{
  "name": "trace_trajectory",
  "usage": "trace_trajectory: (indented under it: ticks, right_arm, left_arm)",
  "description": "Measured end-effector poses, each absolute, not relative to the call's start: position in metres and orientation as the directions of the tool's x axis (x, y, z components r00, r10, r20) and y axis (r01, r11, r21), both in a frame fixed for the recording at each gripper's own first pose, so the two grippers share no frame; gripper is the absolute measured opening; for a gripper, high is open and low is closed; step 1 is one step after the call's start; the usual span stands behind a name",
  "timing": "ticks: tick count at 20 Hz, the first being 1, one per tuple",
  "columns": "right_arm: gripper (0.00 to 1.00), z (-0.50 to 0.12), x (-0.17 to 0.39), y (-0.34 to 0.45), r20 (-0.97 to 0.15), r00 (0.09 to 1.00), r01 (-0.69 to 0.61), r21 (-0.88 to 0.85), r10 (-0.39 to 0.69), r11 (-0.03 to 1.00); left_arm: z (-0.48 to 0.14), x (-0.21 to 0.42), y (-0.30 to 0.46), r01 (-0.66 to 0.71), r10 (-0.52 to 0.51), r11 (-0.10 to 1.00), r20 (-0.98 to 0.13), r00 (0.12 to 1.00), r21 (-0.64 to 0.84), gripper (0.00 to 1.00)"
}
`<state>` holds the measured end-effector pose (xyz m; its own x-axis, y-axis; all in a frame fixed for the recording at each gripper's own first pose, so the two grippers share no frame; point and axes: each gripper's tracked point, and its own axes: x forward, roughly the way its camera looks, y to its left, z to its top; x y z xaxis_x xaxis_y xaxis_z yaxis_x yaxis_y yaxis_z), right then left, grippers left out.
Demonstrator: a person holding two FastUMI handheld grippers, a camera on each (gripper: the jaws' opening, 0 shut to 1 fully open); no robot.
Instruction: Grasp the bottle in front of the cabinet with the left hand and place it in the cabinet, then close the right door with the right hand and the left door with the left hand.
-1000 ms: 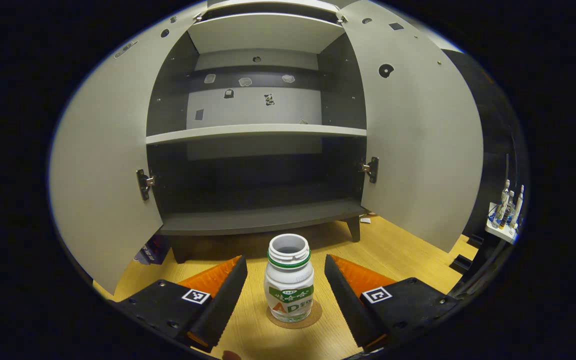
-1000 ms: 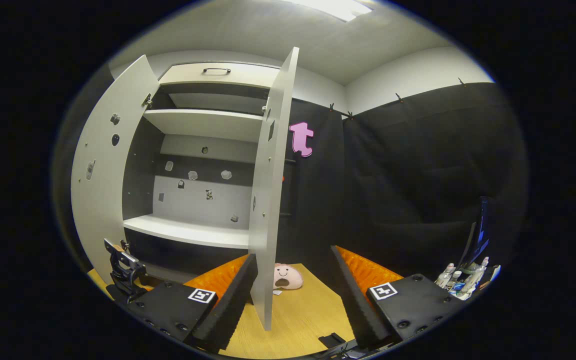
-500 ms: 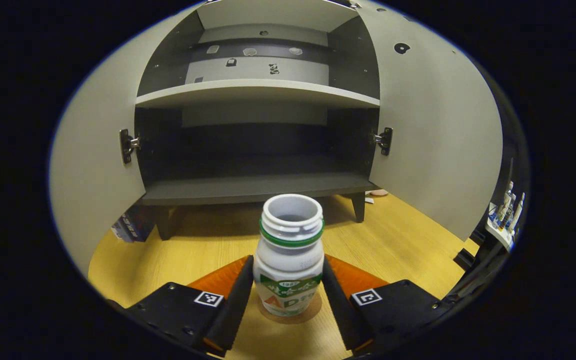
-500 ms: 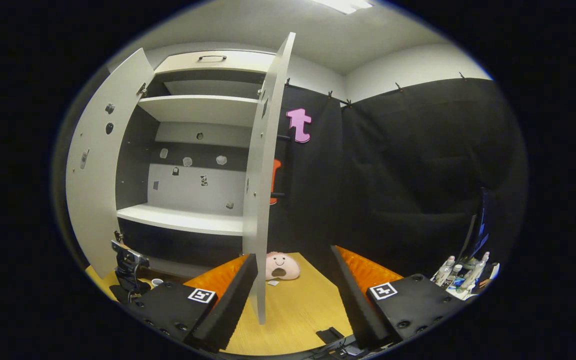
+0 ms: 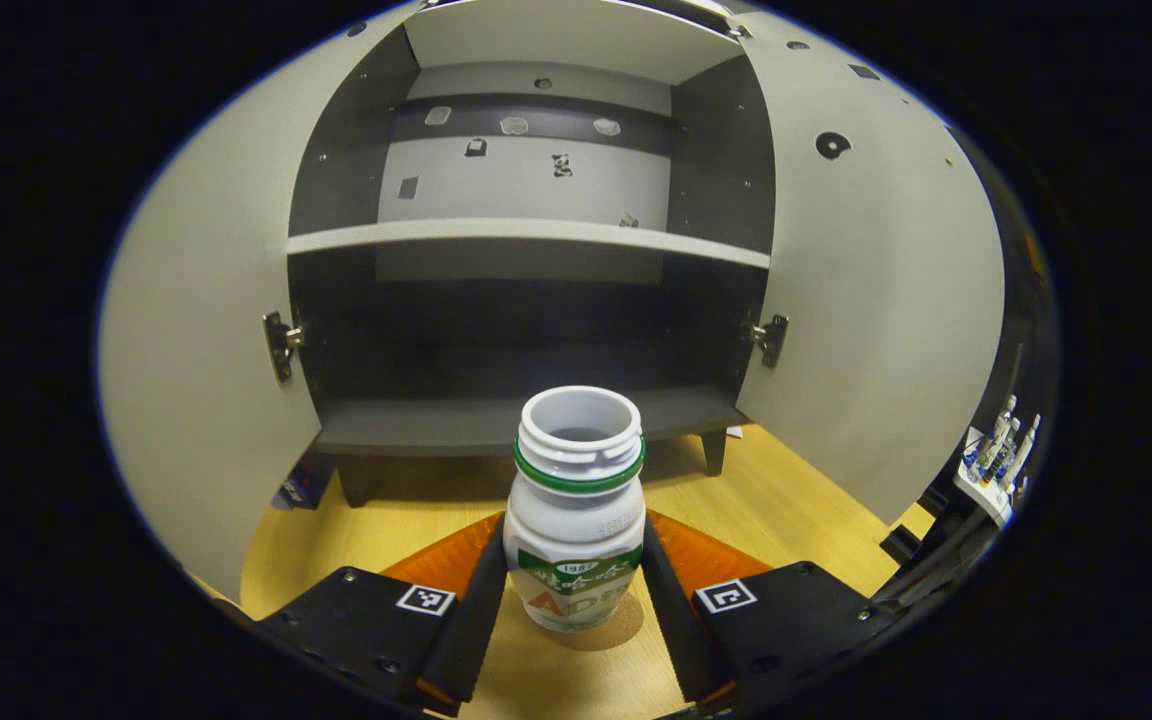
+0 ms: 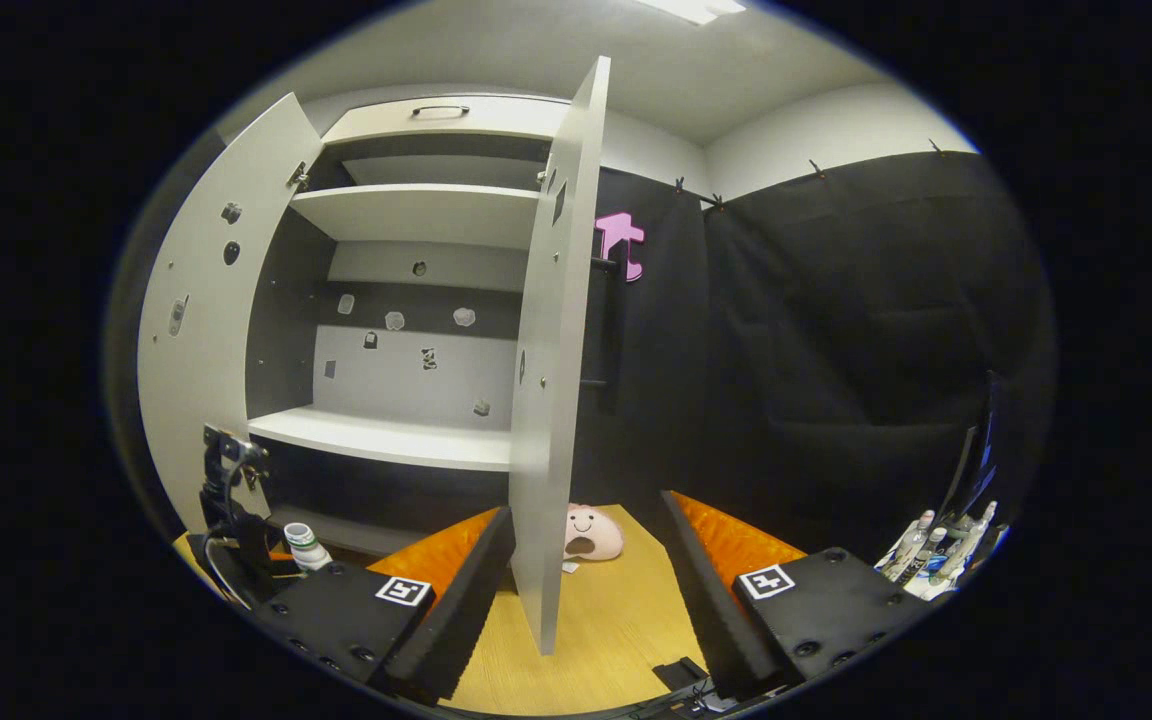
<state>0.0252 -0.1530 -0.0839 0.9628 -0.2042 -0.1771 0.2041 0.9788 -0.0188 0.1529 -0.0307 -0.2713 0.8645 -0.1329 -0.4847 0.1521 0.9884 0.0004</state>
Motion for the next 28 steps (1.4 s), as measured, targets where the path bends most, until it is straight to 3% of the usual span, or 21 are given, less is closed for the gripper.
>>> trace_trajectory:
  ticks: [6,18,19,28]
  right_arm:
    - [0.96,-0.084,0.031,-0.143,-0.178,0.970,0.170,0.008,-0.166,0.985]
    - [0.96,-0.065,0.033,-0.152,-0.134,0.978,0.167,0.048,-0.159,0.985]
    - [0.89,-0.062,0.034,-0.157,-0.128,0.978,0.175,0.050,-0.167,0.983]
    - [0.89,-0.052,0.047,-0.203,-0.109,0.962,0.256,0.039,-0.251,0.966]
  left_arm:
    - [-0.168,0.171,0.001,0.072,-0.087,0.996,-0.396,0.914,-0.053,0.73]
    - [0.004,0.246,0.021,0.077,-0.068,0.996,-0.190,0.979,0.044,0.73]
    - [0.011,0.256,0.023,0.074,-0.062,0.996,-0.183,0.981,0.058,0.73]
    - [-0.016,0.358,0.020,0.071,-0.044,0.993,-0.258,0.965,0.095,0.72]
